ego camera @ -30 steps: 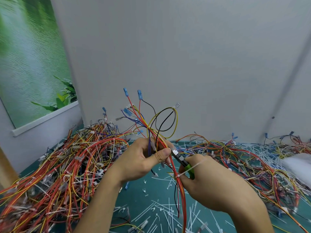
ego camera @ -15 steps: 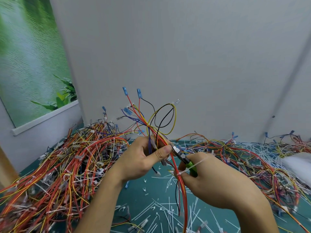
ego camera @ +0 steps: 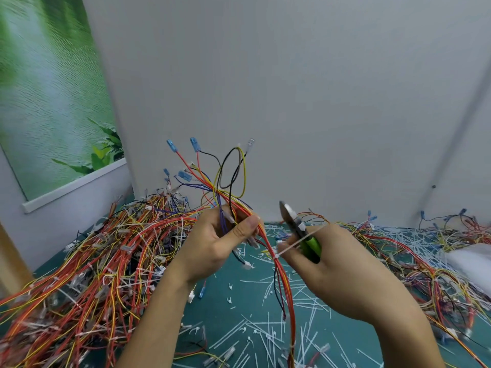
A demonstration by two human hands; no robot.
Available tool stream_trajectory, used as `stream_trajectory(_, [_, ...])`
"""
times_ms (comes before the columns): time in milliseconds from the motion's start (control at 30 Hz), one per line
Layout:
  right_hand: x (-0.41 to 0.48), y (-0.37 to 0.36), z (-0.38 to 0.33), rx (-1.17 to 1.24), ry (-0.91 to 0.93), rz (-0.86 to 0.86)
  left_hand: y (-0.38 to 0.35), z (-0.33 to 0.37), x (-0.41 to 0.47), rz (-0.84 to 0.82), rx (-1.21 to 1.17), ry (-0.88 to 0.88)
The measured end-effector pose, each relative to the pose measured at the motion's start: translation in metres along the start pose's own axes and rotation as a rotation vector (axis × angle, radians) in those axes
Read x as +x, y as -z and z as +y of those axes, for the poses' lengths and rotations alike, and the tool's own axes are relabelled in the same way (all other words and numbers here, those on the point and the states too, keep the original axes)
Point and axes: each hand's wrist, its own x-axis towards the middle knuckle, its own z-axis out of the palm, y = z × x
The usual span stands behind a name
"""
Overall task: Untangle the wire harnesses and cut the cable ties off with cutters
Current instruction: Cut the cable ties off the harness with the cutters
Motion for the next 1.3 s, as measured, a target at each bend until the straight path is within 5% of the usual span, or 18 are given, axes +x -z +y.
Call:
stream_trajectory(300, [0.008, 0.006, 0.006, 0.680, 0.063, 0.121, 0.002, -0.003, 0.002, 0.025, -0.097, 0.020])
stream_trajectory(467, [0.008, 0.010, 0.004, 0.689, 0.070, -0.004, -0.001, -0.006, 0.005, 0.088, -0.141, 0.072])
stream_trajectory(800, [0.027, -0.017, 0.005, 0.447, -0.037, 0.090, -0.009, -0.006, 0.012, 0.185, -0.219, 0.259])
stream_trajectory(1300, [0.039, -0.030, 0.011, 0.607, -0.083, 0.289, -0.007, -0.001, 0.012, 0.176, -0.268, 0.269])
